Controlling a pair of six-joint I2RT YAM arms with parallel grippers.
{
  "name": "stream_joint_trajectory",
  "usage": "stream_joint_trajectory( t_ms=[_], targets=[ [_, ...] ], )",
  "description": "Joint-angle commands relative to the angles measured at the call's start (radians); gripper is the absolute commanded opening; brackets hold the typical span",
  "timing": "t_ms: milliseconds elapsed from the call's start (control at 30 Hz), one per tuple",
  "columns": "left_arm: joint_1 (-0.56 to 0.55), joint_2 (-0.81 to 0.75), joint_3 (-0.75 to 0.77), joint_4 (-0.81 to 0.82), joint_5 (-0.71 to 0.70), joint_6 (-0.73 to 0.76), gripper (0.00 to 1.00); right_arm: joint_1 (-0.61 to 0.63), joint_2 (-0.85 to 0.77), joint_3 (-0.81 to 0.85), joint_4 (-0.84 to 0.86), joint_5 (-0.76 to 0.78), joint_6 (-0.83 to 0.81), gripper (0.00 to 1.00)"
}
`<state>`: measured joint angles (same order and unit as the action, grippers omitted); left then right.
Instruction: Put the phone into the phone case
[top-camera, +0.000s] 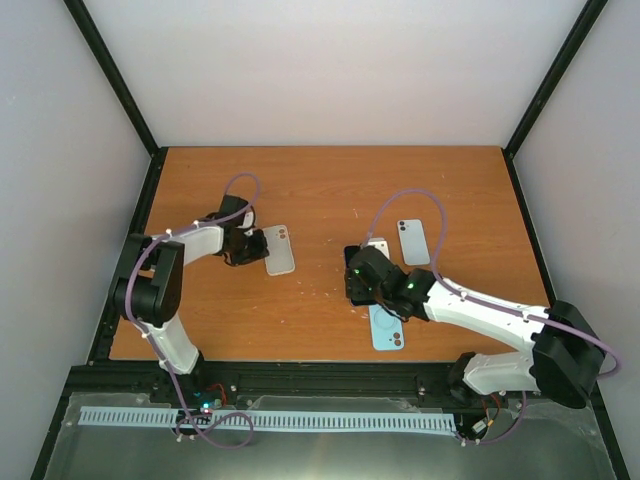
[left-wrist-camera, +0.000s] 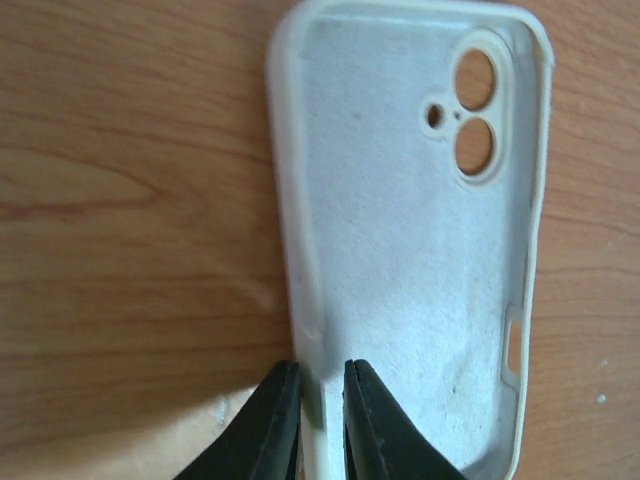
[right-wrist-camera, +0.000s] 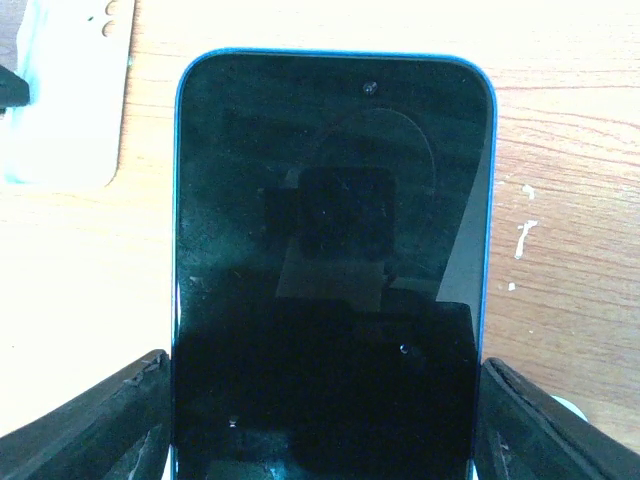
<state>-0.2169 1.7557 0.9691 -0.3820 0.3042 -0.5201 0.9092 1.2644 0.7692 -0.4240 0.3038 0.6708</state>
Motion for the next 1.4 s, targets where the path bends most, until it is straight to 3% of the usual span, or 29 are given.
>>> stream_joint_trajectory(
  t_ms=[0, 133, 433, 633, 767, 1033, 1133, 1367],
  targets=[
    [-0.044, -0.053, -0.026, -0.004, -0.008, -0.01, 0.1, -0.004, -0.053, 0.001, 0.02, 0.039, 0.034, 0.59],
    [-0.094, -0.084, -0.063, -0.006, -0.02, -0.033, 0.01, -0.004, -0.093, -0.017, 0.045, 0.001, 0.046, 0.59],
    [-0.247, -0.19, -0.164, 0.011, 0.001, -0.155, 0.02, -0.005, -0.094, -0.035, 0.112, -0.154, 0.108, 0.59],
    [-0.274, -0.278, -0.28, 0.127, 0.1, -0.269, 0.3, -0.004, -0.006, -0.022, 0.222, -0.256, 0.153, 0.59],
    [-0.26, -0.401, -0.293, 0.099, 0.045, -0.292, 0.44, -0.004, 0.107, 0.046, 0.275, -0.32, 0.141, 0.58],
    [-0.041, -0.634, -0.329, 0.073, 0.127, -0.253, 0.7, -0.005, 0.356, 0.255, 0.298, -0.42, 0.036, 0.59],
    [0.028, -0.667, -0.347, 0.093, 0.208, -0.255, 0.87, -0.006, 0.46, 0.335, 0.287, -0.439, -0.001, 0.59],
    [0.11, -0.678, -0.36, 0.09, 0.267, -0.25, 0.87, -0.017, 0.621, 0.487, 0.254, -0.483, -0.026, 0.58]
  ],
)
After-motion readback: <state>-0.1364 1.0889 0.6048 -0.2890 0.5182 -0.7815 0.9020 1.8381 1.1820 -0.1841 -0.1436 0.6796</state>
